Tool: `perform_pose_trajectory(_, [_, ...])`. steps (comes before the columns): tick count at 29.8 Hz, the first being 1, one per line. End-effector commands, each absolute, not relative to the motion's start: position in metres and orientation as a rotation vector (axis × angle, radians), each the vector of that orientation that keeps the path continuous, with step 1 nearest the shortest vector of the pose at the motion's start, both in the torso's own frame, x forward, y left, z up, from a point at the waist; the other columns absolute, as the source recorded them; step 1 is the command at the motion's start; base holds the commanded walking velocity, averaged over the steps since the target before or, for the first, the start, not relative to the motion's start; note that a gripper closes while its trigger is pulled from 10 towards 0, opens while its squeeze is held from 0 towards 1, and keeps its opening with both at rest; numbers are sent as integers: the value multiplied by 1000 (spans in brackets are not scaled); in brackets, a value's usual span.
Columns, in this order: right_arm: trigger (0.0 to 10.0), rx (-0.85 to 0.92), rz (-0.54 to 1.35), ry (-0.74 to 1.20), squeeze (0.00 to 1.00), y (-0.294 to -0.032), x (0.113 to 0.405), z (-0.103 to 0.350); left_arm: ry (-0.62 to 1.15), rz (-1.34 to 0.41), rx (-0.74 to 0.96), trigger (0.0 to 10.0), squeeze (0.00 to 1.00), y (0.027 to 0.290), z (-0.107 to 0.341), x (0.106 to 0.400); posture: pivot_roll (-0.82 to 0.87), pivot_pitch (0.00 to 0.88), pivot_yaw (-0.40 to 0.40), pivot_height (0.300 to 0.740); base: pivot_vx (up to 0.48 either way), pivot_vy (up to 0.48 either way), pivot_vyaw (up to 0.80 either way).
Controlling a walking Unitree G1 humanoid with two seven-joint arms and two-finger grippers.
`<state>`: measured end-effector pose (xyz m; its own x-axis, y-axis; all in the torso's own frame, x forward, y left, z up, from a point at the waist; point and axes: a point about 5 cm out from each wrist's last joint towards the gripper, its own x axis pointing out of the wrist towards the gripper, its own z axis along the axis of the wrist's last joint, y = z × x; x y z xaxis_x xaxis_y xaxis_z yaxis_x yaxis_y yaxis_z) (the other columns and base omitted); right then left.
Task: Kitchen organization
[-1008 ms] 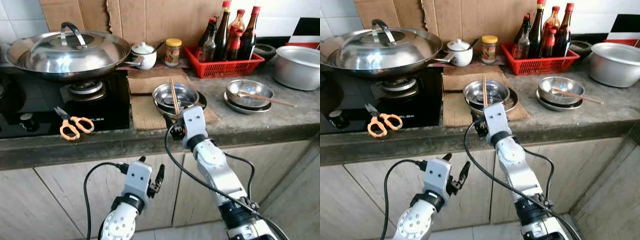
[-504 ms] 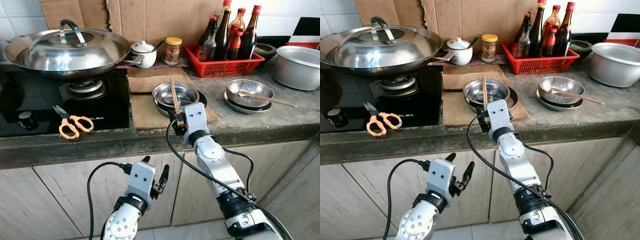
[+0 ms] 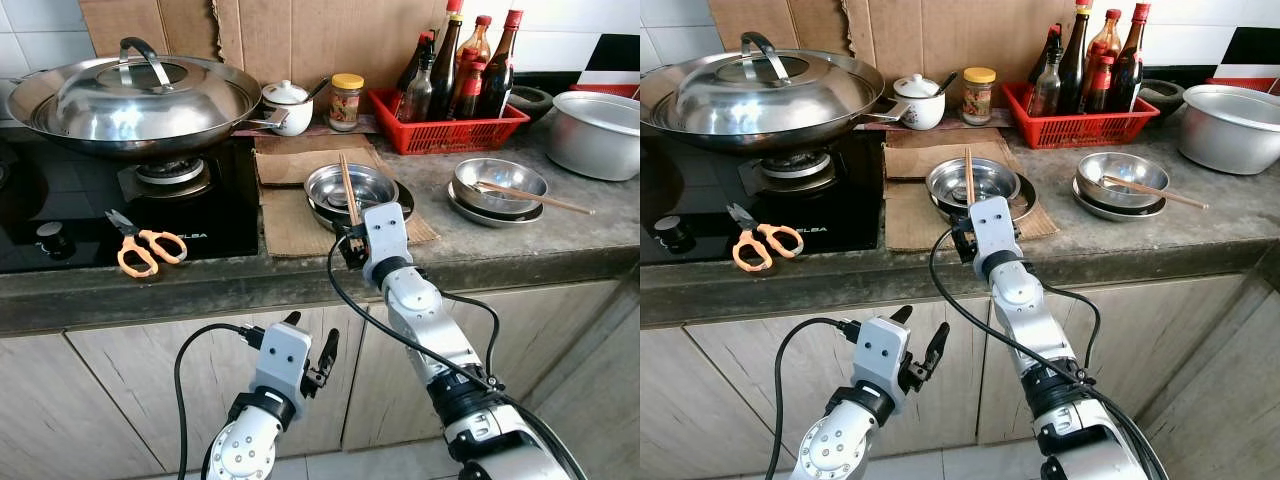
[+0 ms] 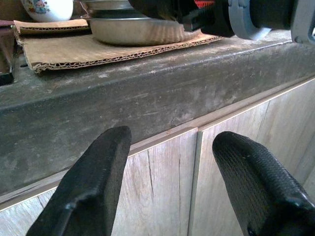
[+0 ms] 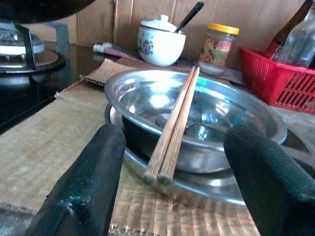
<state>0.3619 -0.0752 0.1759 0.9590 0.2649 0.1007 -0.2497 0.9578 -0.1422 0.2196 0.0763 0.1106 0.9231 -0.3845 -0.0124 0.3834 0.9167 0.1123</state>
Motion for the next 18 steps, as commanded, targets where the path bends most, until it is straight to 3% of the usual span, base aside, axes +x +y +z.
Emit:
perform_pose_trajectory(1, [667, -113, 248, -136, 0, -76, 365, 181, -20, -402, 108, 10000, 0, 74, 112, 219, 151, 0, -80, 740, 0, 0, 0])
perform_pose_trajectory(2, [0, -112, 248, -138, 0, -76, 365, 182, -19, -403, 108, 10000, 0, 74, 112, 219, 151, 0, -80, 740, 0, 0, 0])
perform_pose_trajectory(4, [0, -111, 249, -139, 0, -76, 365, 182, -18, -403, 108, 10000, 0, 74, 112, 219, 152, 0, -81, 740, 0, 0, 0])
perform_pose_trajectory(5, [1373, -112, 249, -139, 0, -76, 366, 182, -18, -403, 108, 10000, 0, 74, 112, 219, 152, 0, -80, 740, 0, 0, 0])
perform_pose_trajectory(6, [1373, -112, 249, -139, 0, -76, 366, 182, -18, -403, 108, 10000, 0, 74, 112, 219, 152, 0, -80, 740, 0, 0, 0])
perform_pose_trajectory(7, [10000, -112, 250, -138, 0, -76, 366, 182, -17, -403, 108, 10000, 0, 74, 112, 219, 152, 0, -81, 740, 0, 0, 0])
perform_pose_trajectory(18, [10000, -106, 246, -134, 0, -75, 369, 183, -14, -402, 110, 10000, 0, 74, 111, 219, 156, 0, -78, 740, 0, 0, 0])
